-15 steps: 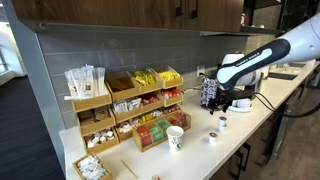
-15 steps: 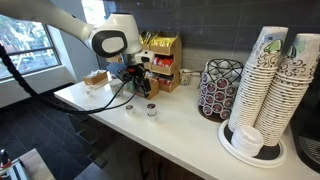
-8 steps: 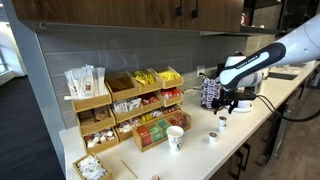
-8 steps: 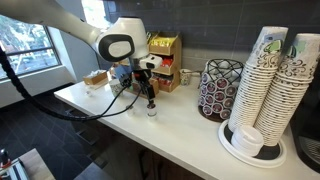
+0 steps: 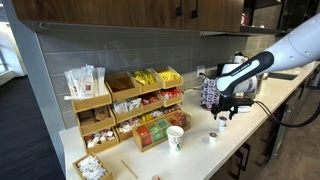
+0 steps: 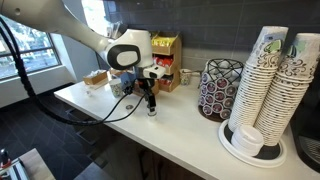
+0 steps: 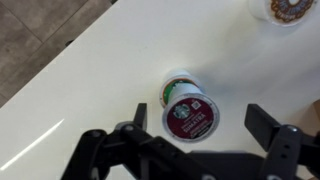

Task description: Stack the cups from the top cup to the bottom cup

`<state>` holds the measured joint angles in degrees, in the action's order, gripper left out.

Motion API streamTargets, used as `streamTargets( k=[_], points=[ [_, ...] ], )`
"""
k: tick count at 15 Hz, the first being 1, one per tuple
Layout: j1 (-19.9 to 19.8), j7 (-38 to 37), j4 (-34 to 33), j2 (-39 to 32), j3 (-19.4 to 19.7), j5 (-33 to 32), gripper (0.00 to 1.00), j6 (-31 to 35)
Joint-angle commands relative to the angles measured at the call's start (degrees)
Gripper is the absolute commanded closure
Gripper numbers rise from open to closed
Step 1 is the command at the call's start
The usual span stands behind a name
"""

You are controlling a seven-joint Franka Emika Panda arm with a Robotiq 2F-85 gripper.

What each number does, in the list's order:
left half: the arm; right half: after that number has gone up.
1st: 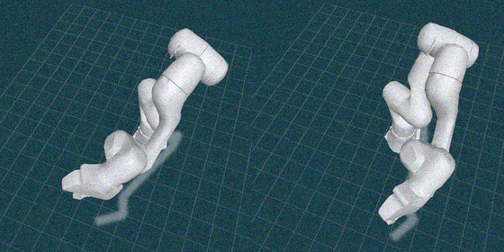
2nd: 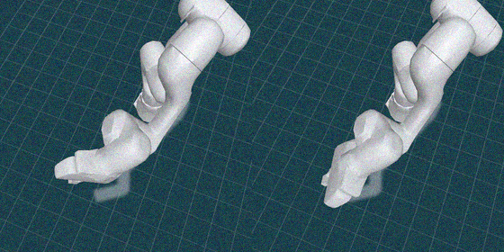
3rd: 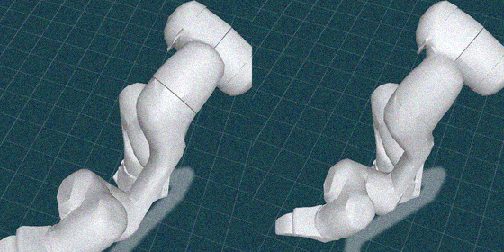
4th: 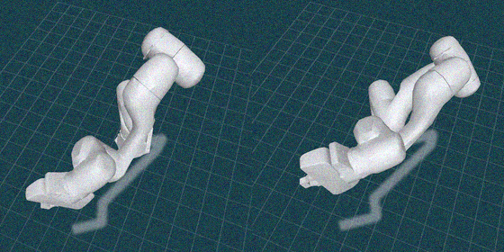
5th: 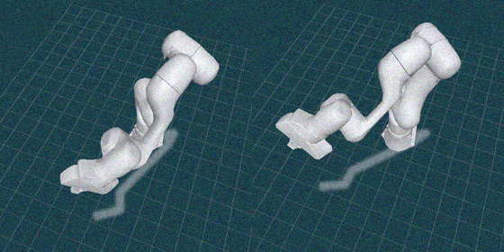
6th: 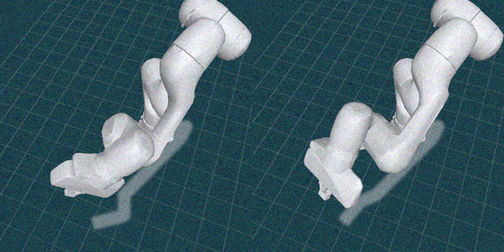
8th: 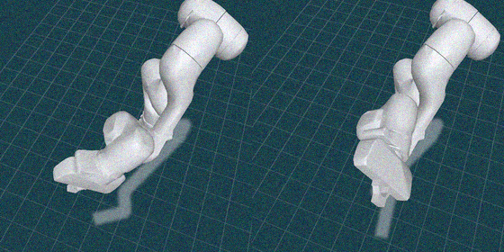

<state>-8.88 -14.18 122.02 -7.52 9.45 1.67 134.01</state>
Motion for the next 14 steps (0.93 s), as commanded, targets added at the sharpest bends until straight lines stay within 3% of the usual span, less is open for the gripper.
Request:
streamTargets(
  k=[1,2,3,4,9,10,14],
  points=[
    [0.0,-1.8,-1.4,-1.9,0.5,0.0,0.0,0.3],
    [0.0,-1.9,-1.6,-2.1,0.6,0.1,0.0,0.3],
    [0.0,-1.8,-1.7,-2.2,0.6,0.2,0.25,0.3],
    [0.0,-1.8,-1.8,-2.2,0.6,0.2,0.26,0.3],
    [0.0,-2.3,-2.0,-1.4,0.9,-0.3,0.67,-0.4],
    [0.0,-2.4,-2.1,-1.2,1.0,-0.3,0.71,-0.5],
    [0.1,-2.1,-1.5,1.0,1.1,-0.4,0.71,-1.2]
  ],
)
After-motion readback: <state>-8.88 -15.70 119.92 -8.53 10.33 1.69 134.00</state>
